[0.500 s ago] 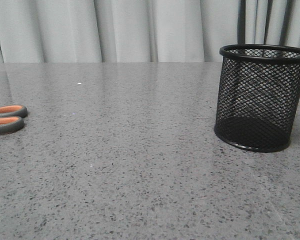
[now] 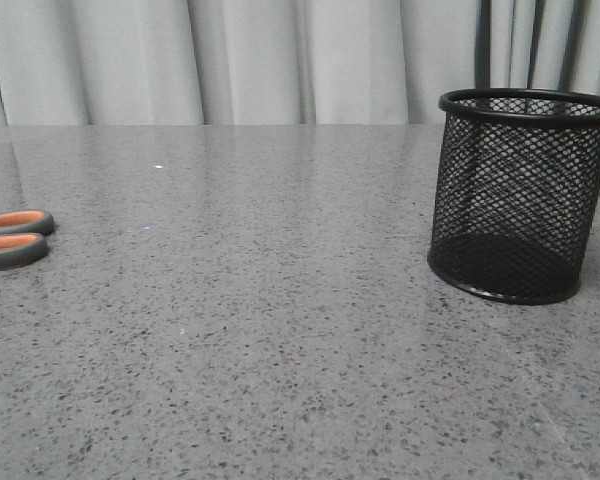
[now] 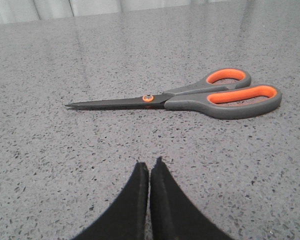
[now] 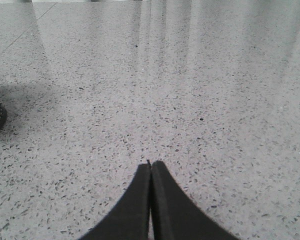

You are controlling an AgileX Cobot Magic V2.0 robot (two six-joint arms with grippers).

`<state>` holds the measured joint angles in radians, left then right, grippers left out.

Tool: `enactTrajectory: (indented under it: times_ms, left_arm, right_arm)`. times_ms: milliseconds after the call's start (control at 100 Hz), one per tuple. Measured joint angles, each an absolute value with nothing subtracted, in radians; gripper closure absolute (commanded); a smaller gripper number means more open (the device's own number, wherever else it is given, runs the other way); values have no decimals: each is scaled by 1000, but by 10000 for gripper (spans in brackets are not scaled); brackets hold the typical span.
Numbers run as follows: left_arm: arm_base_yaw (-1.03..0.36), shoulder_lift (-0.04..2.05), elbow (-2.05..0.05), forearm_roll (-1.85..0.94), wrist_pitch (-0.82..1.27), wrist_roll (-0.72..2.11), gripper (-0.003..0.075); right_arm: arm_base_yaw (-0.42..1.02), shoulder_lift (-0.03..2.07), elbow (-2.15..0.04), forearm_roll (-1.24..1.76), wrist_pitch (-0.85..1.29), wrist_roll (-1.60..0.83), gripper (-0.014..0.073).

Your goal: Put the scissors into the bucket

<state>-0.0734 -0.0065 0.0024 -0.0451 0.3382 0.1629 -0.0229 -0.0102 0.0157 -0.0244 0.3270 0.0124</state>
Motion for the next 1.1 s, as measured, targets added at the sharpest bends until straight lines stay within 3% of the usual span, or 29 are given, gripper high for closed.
enactTrajectory:
  times_ms: [430, 670, 970, 1040, 1100]
  left_arm:
    - [-73, -6, 2, -78, 313, 163, 740]
    - [-73, -6, 2, -751, 26, 161, 740]
    - [-73, -6, 2, -1036, -124, 159, 736]
    - [-73, -6, 2, -978, -105, 161, 699]
    - [-73, -6, -7, -897, -54, 163, 620]
  right_arm:
    - [-23, -10, 16, -22, 306, 12, 645]
    - [-23, -10, 16, 243, 69, 12, 645]
    - [-23, -10, 11, 456, -18, 15, 641]
    - [-23, -10, -26, 450, 28, 15, 641]
    - [-23, -4, -81, 411, 77, 15, 621]
